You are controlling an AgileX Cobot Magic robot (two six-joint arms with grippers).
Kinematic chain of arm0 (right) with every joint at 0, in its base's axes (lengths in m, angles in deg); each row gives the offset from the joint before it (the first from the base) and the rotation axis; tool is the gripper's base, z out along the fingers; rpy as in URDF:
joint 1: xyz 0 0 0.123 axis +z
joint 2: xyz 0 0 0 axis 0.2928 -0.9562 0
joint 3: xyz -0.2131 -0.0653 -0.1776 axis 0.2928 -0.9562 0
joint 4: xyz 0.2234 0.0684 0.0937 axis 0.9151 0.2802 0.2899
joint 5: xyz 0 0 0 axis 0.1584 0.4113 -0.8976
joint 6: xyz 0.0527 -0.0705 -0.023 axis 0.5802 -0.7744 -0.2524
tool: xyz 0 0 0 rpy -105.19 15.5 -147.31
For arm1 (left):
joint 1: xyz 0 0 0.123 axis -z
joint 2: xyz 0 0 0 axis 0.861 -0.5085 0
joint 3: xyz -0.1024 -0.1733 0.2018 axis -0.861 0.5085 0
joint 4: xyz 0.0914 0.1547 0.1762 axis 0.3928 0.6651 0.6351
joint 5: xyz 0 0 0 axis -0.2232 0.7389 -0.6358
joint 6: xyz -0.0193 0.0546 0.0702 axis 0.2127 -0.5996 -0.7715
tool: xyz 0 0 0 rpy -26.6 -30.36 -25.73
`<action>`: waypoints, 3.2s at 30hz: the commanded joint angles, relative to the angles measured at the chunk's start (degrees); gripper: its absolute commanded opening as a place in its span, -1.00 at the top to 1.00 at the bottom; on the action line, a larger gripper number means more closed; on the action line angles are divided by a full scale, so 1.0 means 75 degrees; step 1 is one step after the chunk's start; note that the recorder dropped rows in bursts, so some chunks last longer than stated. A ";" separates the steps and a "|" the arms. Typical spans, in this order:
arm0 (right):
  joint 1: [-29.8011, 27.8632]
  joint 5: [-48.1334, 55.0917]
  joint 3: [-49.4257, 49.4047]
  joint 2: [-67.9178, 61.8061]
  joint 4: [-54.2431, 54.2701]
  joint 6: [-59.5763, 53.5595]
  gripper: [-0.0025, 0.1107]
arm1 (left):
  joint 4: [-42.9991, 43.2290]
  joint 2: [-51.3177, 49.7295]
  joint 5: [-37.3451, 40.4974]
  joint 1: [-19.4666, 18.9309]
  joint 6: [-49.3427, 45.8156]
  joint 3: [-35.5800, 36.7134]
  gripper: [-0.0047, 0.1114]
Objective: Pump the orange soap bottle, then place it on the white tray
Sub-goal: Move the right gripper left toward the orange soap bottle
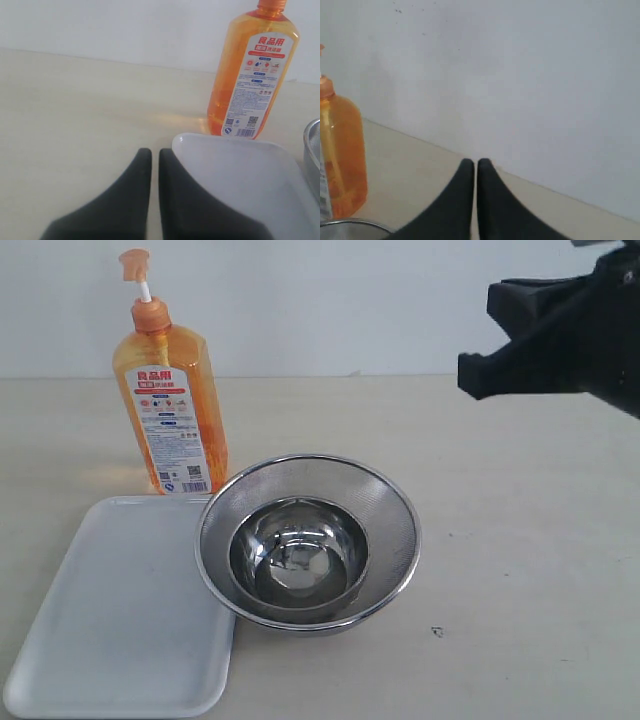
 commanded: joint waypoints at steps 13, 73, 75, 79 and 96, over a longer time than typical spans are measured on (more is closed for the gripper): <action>-0.1991 -0.4421 0.1969 -0.4040 -0.8807 0.7566 0.88 | 0.0033 0.0018 0.0006 0.0035 0.0026 0.0028 0.83; 0.0140 -0.2373 0.7271 -0.8131 -0.8593 0.8114 -0.50 | 0.0033 0.0018 0.0006 0.0035 0.0026 0.0028 0.83; 0.0255 -0.2279 0.7271 -0.8180 -0.8370 0.7535 -0.50 | 0.0033 0.0018 0.0006 0.0035 0.0026 0.0028 0.83; 0.0487 -0.2221 0.7271 -0.8264 -0.7877 0.6709 -0.50 | 0.0033 0.0018 0.0006 0.0035 0.0026 0.0028 0.83; 0.0518 -0.1988 0.7526 -0.8587 -0.6920 0.6394 -0.50 | 0.0033 0.0018 0.0006 0.0035 0.0026 0.0028 0.83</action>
